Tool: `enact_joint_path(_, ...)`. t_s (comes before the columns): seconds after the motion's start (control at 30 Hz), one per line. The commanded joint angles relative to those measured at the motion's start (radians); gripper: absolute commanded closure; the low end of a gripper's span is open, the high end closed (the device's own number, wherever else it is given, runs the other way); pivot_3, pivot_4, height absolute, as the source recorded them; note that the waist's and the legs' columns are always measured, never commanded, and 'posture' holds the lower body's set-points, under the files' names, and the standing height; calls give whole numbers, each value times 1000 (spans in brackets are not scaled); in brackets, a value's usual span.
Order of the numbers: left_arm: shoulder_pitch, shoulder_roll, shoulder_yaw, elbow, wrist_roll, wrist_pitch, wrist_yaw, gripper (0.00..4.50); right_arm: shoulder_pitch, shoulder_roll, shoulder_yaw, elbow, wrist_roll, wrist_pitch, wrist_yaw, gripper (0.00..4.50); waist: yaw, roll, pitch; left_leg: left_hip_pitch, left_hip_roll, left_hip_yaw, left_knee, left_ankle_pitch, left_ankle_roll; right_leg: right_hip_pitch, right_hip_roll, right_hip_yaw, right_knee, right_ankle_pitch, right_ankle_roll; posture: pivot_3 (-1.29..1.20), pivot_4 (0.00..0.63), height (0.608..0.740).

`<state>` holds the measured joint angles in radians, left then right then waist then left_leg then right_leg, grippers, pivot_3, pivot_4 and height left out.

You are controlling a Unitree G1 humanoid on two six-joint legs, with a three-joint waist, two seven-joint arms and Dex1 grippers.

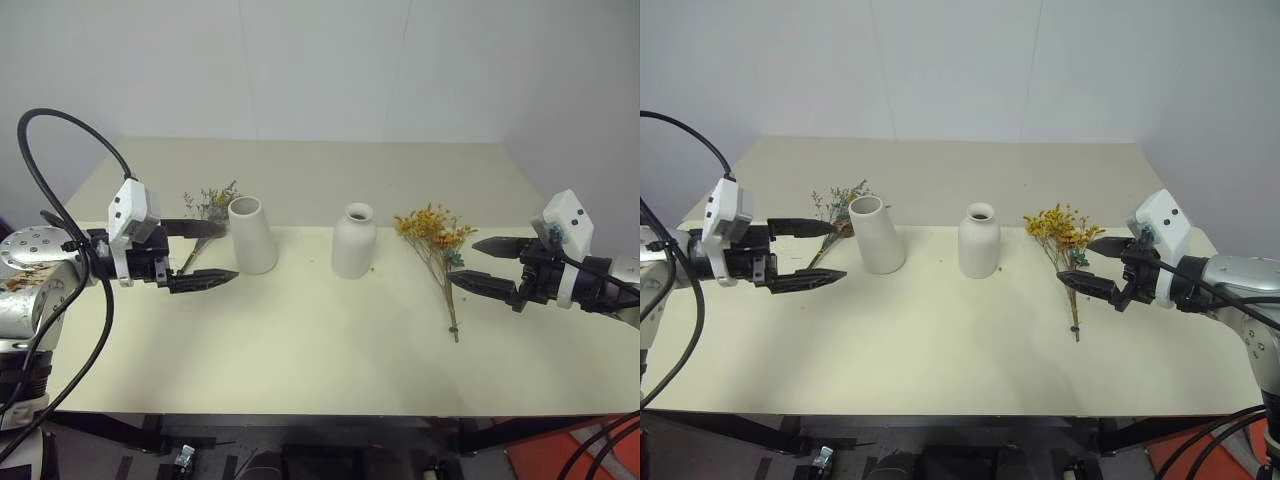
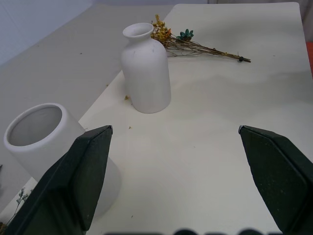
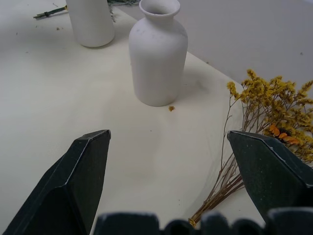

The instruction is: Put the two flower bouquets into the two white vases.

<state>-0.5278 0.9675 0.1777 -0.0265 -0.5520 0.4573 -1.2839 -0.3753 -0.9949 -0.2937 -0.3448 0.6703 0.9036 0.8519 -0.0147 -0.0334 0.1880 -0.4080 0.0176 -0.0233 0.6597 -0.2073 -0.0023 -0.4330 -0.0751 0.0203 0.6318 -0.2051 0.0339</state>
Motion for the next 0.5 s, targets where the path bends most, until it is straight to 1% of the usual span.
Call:
enact_joint_path(0.03,-27,1,9,-7,-5,-14,-3,0,-28,-22,-44,-19,22,17,-13,29,0,0,0,0,0,0,0,0,0,0,0,0,0,0,0,0,150,740)
enact_joint_path(0.2,-31,-1,8,-6,-9,-7,-4,0,-27,-20,-38,-23,27,27,-22,29,0,0,0,0,0,0,0,0,0,0,0,0,0,0,0,0,150,740)
enact_joint_path(0.3,-34,-4,3,-6,-8,-5,-5,0,-39,-28,-27,-20,38,77,-45,29,0,0,0,0,0,0,0,0,0,0,0,0,0,0,0,0,150,740)
enact_joint_path(0.4,-53,-16,-14,-1,-2,-4,-2,0,-102,-36,44,16,20,219,-125,29,-1,0,0,0,0,0,0,0,0,0,0,0,0,0,0,0,150,740)
enact_joint_path(0.5,-91,-36,-42,3,-13,31,1,0,-225,22,81,91,34,406,-215,29,-2,0,0,1,0,0,0,0,0,1,0,0,0,0,0,0,150,740)
